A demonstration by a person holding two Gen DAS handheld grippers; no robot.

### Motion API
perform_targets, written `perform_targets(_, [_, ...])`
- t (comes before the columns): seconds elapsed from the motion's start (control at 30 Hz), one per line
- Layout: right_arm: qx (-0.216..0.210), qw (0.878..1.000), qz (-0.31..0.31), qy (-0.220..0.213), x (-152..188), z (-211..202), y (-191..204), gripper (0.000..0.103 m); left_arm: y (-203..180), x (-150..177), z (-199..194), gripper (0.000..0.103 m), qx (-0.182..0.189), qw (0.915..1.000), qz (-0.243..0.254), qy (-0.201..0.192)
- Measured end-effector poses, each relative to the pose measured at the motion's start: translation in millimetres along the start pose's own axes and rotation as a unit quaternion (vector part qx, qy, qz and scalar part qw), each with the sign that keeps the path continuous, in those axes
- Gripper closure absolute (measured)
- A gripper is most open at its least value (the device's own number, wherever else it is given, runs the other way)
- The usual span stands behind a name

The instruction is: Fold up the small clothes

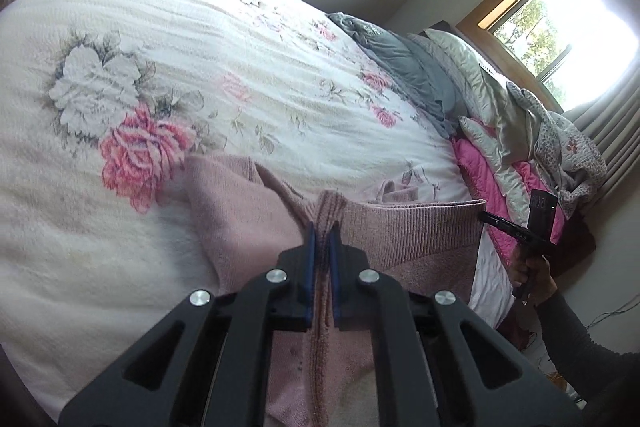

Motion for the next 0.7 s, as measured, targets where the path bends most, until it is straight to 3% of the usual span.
perform_targets(0.37, [0.056,0.996,0.051,0.036,-67,72,-31,0.095,56,-81,52,0.099,-0.034,0.9976,-0.059,0.01])
perform_targets(0.7, [0.113,0.988,0.053,0.092,-65,146,-48,0.095,131,-88,108,0.099,-0.073,0.9874,-0.131,0.051])
Point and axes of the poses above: each gripper's, at about its wrist camera, not at the fingertips, and z roughly the way its jaws point, y to its left, x to its underside, the point moved 10 cm from there along z, roughly the way its jaws point, and after that the axes turned 10 degrees about x, right-handed, at the moved point
